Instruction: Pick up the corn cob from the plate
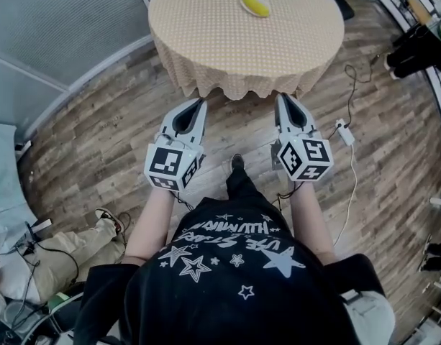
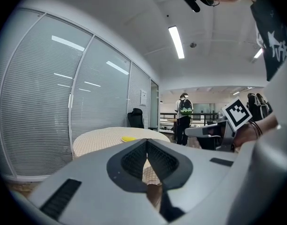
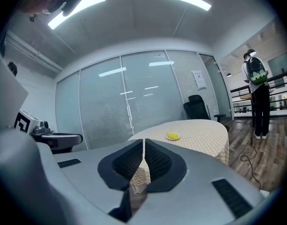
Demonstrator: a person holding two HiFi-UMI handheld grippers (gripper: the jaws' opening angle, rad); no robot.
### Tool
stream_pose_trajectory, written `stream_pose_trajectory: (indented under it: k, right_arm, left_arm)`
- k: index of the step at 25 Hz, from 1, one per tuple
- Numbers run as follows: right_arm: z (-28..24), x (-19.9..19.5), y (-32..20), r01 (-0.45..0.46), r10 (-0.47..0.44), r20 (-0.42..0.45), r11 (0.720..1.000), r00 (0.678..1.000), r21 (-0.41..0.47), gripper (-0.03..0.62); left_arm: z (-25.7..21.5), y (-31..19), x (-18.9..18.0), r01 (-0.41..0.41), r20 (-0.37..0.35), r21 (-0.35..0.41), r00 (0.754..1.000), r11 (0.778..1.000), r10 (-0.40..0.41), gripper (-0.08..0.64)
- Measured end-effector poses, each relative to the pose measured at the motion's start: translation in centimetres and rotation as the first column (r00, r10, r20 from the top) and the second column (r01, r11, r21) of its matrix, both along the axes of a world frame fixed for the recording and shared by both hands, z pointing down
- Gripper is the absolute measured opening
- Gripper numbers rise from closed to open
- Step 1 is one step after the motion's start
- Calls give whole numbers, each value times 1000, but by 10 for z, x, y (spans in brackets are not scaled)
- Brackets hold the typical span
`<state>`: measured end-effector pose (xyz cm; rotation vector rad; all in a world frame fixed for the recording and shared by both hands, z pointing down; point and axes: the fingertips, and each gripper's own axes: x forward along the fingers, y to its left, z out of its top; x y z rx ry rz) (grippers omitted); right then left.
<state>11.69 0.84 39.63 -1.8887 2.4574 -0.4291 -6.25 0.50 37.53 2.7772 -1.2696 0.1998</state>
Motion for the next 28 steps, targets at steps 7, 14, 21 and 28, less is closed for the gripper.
stream_pose_trajectory:
  k: [7,14,21,28]
  right_arm:
    - [6,27,-57,-11,11,2,1000,1000,-28,35]
    - [17,53,-93,-5,6,23,998,1000,-58,35]
    - [20,77,-119,3,0,46,998,999,-55,35]
    - [27,75,-120,20,-14,68,997,998,-76,35]
  left_arm:
    - [12,-72,23,25,44,-39,999,999,-24,8]
    - [20,-115,52,37,38,-72,999,997,-35,8]
    - [19,-134,70,54,24,-67,998,996,-52,8]
    - [18,-131,71,53,26,-74,998,996,-51,8]
